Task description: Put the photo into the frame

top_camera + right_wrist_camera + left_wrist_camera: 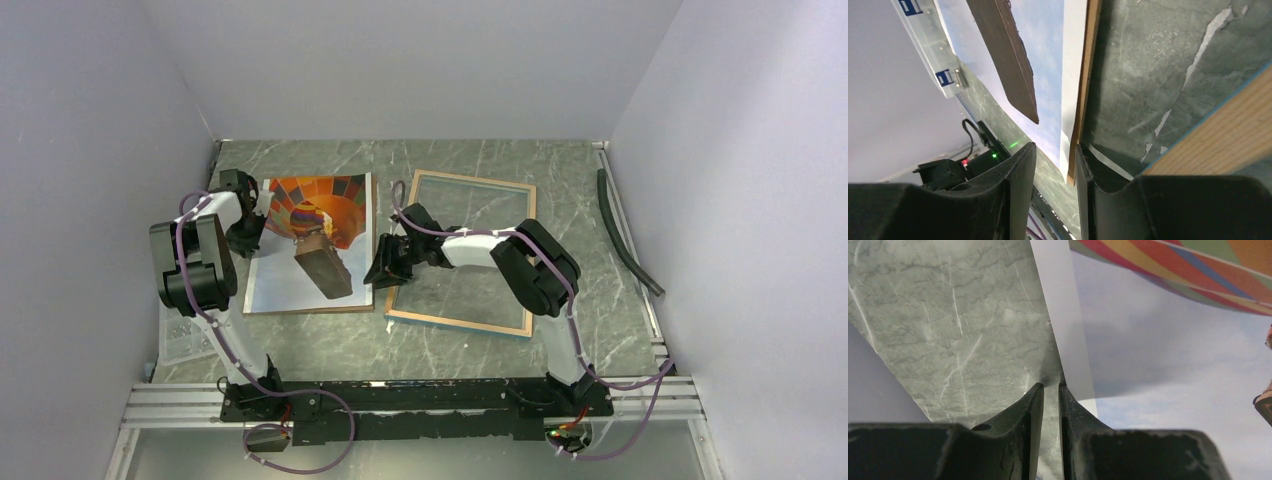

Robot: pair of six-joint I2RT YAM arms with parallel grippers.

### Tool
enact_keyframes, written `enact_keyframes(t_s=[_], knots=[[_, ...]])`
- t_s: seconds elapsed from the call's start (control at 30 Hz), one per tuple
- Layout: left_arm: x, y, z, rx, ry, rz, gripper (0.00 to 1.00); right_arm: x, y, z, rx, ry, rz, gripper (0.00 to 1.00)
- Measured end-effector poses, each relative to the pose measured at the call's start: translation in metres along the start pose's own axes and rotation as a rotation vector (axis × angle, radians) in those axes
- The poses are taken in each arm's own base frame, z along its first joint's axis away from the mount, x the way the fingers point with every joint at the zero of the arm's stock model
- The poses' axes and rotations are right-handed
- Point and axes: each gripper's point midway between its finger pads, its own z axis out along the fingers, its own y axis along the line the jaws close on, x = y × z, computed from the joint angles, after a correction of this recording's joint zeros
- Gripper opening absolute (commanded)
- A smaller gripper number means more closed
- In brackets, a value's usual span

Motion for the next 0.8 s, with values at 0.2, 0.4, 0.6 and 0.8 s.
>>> enact_keyframes(t_s=[0.2, 0.4, 0.6, 0.8], knots=[[-0.001, 0.001, 0.0, -0.006, -0.008, -0.001, 0.23, -0.002, 0.003, -0.002, -0.033, 0.005, 0.044, 0.35], [-0.001, 0.001, 0.001, -0.011, -0.016, -0.001, 0.22, -0.002, 0.004, -0.003, -0.033, 0.008, 0.047, 0.39], [0.0, -0.001, 0.0, -0.002, -0.019, -0.001, 0.22, -0.008, 0.006, -0.004, -0.002, -0.003, 0.004, 0.42], [-0.001, -0.002, 0.0, 0.001, -0.02, -0.001, 0.22, -0.012, 0.011, -0.006, 0.022, -0.006, -0.045, 0.43]])
